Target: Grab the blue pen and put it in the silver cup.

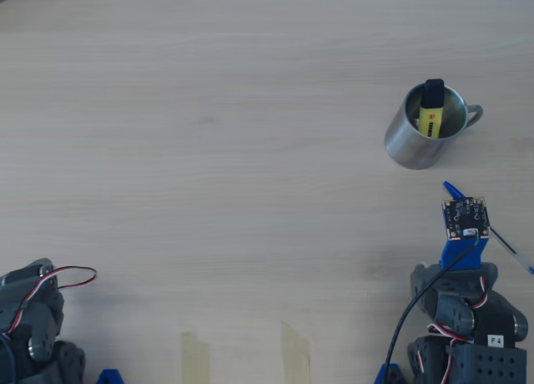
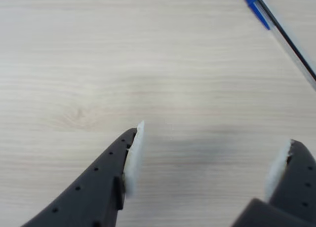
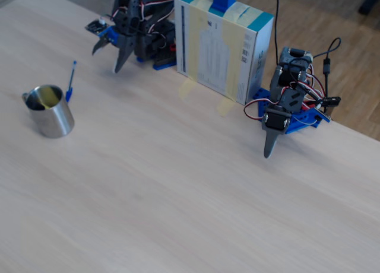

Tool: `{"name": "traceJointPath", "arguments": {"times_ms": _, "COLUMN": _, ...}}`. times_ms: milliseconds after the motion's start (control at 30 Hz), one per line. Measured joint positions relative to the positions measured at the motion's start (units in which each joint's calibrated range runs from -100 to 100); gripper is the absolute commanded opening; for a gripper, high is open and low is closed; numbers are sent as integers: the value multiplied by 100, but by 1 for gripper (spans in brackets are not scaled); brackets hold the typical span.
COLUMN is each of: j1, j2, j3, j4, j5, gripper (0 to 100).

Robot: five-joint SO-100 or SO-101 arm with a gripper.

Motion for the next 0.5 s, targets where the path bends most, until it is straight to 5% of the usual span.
{"name": "traceJointPath", "arguments": {"times_ms": 500, "j1": 351, "j2": 1942, "j3": -1407, "j4": -252, "j5": 1158, "gripper": 39}}
